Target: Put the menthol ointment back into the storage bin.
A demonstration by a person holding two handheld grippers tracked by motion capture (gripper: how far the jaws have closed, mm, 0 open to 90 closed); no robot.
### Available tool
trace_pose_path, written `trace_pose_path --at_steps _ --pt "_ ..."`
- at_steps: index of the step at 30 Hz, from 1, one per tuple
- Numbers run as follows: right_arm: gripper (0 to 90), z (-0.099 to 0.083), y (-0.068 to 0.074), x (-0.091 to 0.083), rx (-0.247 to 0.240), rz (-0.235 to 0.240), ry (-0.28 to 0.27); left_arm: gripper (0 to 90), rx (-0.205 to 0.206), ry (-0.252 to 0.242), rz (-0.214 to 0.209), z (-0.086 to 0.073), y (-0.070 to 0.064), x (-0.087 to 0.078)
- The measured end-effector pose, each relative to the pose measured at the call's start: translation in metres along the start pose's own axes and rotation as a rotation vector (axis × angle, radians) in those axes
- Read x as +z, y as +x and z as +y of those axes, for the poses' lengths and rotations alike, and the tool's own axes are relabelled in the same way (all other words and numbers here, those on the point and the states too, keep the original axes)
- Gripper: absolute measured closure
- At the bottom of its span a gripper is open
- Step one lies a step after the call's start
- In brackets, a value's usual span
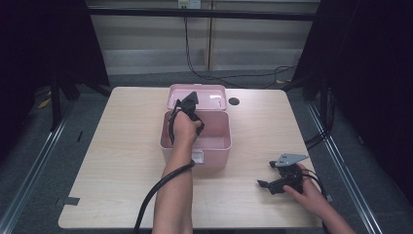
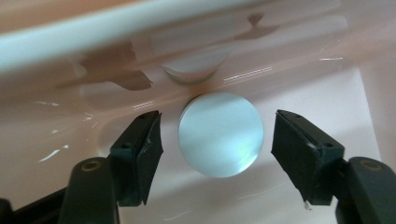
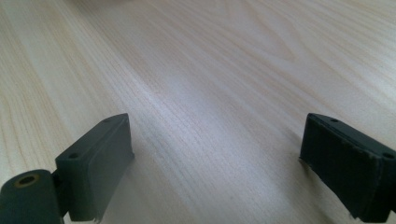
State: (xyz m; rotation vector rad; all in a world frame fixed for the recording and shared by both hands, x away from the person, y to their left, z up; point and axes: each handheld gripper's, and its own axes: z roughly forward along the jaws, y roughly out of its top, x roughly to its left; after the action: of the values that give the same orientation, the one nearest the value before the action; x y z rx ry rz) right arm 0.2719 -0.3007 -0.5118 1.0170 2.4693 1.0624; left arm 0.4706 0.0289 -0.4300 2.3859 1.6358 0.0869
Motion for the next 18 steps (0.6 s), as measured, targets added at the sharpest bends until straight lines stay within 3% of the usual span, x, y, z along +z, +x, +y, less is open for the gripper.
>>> trace_pose_path --at_steps 6,14,18 --pt "8.6 0.000 0.000 0.000 0.000 0.000 0.002 26.9 -0.008 0.004 -0.008 -0.003 0.002 -0.007" --pt "8.6 0.000 0.000 0.000 0.001 0.001 0.002 23.3 0.037 0.021 -0.017 -0.005 0.002 -0.021" --pt "8.6 0.000 0.000 0.000 0.000 0.001 0.002 22.9 0.040 0.034 -0.029 -0.007 0.001 -0.027"
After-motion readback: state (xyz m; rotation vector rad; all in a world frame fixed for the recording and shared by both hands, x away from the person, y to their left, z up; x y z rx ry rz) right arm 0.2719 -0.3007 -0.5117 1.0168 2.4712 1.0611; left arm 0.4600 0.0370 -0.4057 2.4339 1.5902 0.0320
